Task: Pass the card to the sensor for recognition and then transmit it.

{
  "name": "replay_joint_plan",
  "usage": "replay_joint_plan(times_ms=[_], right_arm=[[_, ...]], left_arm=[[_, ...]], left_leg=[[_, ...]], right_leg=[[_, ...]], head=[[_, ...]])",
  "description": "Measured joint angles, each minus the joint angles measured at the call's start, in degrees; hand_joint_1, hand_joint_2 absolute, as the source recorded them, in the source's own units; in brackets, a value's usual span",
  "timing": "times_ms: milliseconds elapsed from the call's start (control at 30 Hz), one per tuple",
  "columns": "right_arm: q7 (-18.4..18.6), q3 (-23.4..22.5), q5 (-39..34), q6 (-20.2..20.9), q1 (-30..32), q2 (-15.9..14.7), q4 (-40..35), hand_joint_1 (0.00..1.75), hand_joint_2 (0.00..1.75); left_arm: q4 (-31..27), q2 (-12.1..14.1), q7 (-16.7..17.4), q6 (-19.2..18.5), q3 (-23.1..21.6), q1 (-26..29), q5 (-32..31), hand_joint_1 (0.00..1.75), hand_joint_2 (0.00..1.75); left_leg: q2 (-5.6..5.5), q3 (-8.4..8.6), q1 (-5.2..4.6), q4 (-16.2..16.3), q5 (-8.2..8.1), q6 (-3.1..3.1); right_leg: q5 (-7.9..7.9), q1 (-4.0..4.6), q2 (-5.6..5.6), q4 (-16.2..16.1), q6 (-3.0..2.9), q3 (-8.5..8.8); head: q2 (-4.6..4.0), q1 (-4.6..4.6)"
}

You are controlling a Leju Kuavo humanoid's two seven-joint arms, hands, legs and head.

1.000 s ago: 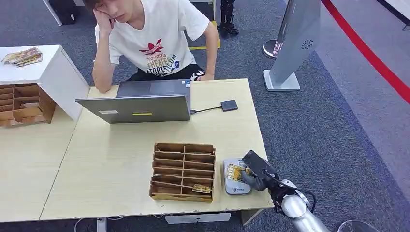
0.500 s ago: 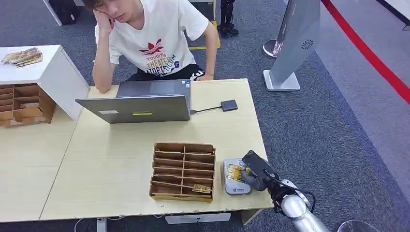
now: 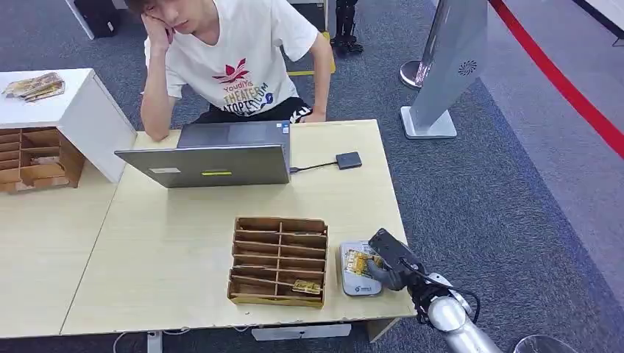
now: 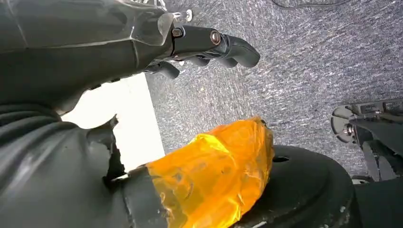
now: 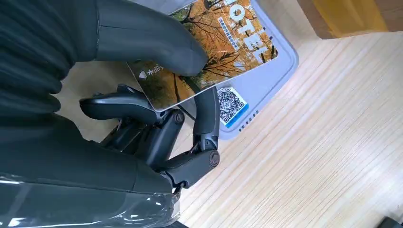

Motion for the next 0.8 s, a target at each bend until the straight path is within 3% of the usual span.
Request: replay_joint_plan(times_ms=[800], right_arm=[[0.0,0.0,0.0,0.0,0.0,0.0,0.0,1.75,1.75]], left_arm=[[0.0,0.0,0.0,0.0,0.0,0.0,0.0,0.00,0.00]], left_leg=[[0.00,0.00,0.00,0.0,0.00,0.00]], right_leg=[[0.00,0.00,0.00,0.0,0.00,0.00]], head=[[0.00,0.00]])
